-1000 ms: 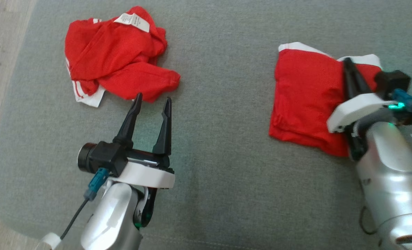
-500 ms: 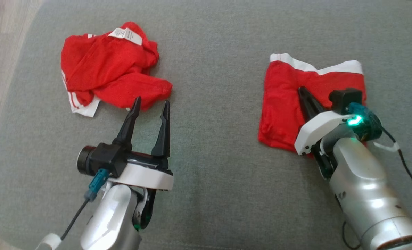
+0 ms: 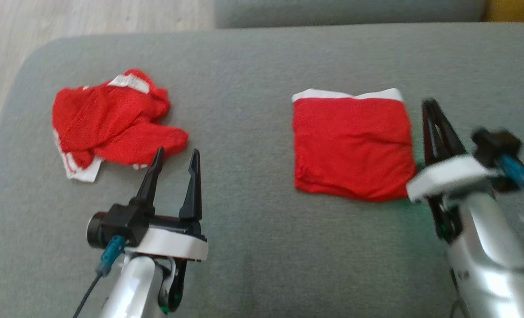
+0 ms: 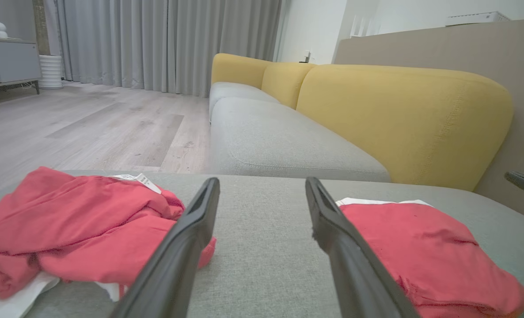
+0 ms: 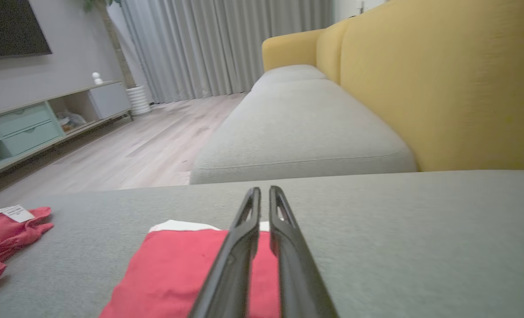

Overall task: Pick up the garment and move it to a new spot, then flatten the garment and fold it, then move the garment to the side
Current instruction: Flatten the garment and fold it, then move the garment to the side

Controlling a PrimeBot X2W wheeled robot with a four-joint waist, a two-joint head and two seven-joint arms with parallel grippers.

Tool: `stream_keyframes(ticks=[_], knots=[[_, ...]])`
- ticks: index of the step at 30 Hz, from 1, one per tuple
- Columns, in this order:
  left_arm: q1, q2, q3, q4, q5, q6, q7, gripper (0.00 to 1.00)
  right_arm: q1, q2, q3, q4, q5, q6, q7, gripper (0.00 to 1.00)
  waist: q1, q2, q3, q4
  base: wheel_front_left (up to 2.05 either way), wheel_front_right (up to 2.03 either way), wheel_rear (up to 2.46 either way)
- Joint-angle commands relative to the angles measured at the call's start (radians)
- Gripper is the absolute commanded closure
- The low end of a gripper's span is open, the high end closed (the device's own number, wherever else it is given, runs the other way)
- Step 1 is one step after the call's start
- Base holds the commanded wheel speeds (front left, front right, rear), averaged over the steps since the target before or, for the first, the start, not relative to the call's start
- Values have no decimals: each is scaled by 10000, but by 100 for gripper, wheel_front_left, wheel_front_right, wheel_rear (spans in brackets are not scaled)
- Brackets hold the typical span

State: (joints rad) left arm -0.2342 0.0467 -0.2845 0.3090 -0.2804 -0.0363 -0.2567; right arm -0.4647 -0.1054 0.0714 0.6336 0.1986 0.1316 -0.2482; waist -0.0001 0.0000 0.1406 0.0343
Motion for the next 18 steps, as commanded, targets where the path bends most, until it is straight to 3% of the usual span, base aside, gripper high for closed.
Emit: stream_keyframes(ticks=[1,10,18], knots=[[-103,35,443,-316,39,-15,-51,0,128,100,9,-596,-156,-9,-133,0,1,0,-307,-320,0,0,0],[540,35,593,-245,-135,8,-51,0,2503,419,-581,-2210,-1011,-9,-134,0,1,0,-747,-778,0,0,0],[493,35,569,-283,-132,-9,-51,0,2673,525,-726,-2728,-1133,-9,-68,0,1,0,-531,-723,0,0,0]])
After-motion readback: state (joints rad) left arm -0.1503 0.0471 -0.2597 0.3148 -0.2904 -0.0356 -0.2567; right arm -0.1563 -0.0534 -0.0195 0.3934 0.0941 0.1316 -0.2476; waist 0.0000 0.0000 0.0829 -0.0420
